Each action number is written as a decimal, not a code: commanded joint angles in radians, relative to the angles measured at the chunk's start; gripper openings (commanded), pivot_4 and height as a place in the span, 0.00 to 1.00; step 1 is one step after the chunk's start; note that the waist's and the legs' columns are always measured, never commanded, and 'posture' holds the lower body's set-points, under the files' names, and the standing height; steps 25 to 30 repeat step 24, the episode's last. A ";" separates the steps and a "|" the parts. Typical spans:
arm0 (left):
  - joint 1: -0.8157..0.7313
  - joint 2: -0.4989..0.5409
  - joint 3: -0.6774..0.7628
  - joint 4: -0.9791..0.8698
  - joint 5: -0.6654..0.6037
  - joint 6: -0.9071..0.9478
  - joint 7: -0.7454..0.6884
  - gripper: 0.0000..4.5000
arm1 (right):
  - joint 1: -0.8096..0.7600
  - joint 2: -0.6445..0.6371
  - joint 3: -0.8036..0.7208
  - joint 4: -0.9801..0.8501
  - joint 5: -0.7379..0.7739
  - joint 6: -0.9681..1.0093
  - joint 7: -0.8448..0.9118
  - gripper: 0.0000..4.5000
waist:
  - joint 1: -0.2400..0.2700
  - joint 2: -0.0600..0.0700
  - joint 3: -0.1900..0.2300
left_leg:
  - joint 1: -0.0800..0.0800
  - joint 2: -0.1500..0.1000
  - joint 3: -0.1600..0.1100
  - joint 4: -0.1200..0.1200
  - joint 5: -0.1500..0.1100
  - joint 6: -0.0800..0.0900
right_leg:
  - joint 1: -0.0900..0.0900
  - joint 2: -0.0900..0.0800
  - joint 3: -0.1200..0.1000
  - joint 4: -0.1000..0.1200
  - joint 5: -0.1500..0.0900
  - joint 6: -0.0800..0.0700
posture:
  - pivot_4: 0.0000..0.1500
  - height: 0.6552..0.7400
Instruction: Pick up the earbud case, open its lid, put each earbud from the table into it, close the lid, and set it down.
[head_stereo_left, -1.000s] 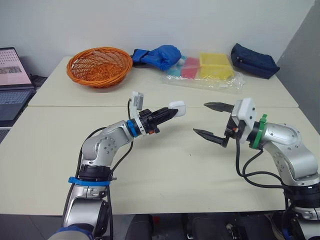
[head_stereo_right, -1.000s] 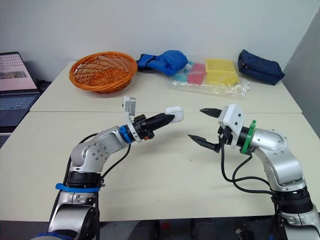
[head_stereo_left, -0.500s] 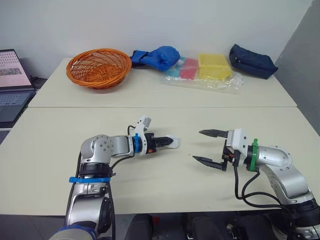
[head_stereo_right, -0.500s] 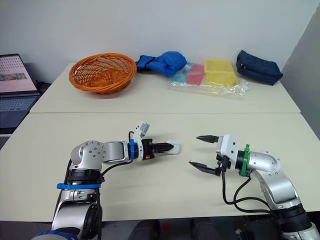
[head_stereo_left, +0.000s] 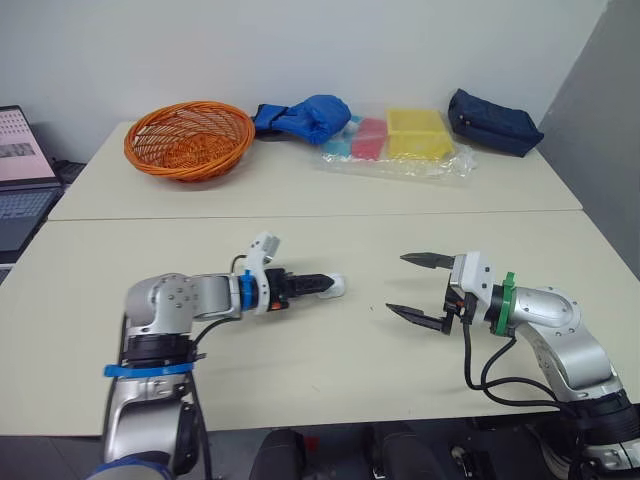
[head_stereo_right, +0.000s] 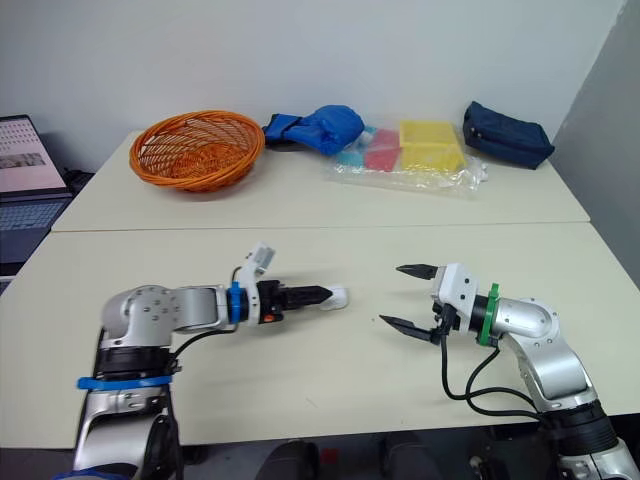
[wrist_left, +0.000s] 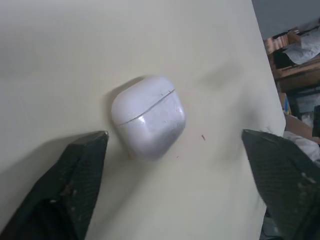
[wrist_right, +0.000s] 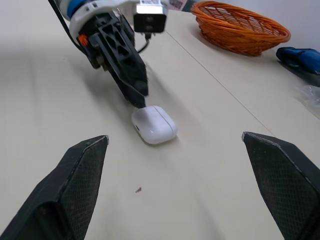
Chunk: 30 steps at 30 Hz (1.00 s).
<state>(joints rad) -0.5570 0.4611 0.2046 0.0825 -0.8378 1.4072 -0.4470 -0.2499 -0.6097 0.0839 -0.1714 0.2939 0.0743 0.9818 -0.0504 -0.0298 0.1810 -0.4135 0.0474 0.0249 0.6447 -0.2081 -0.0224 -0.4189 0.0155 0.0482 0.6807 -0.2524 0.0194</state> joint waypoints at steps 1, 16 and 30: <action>0.039 0.112 0.014 -0.020 0.046 -0.051 -0.052 0.99 | -0.011 -0.015 -0.022 0.000 0.001 -0.035 0.019 1.00 | -0.001 0.000 0.000 | 0.000 0.000 0.000 0.000 0.000 0.000 | 0.000 0.000 0.000 0.000 0.000 0.000 | 1.00 1.00; 0.304 0.353 -0.073 -0.075 0.496 -1.212 -0.456 0.99 | -0.090 -0.087 -0.070 0.019 0.081 0.080 0.068 1.00 | 0.034 -0.001 0.000 | -0.004 -0.001 0.005 -0.003 0.000 0.000 | -0.002 -0.017 -0.002 -0.002 -0.010 -0.007 | 1.00 1.00; 0.269 0.344 -0.063 -0.033 0.469 -1.193 -0.496 0.99 | -0.133 -0.075 -0.078 0.078 0.071 0.084 0.074 1.00 | 0.030 -0.001 0.001 | -0.004 -0.001 0.005 -0.002 0.000 0.000 | -0.002 -0.014 -0.003 -0.002 -0.006 0.001 | 1.00 1.00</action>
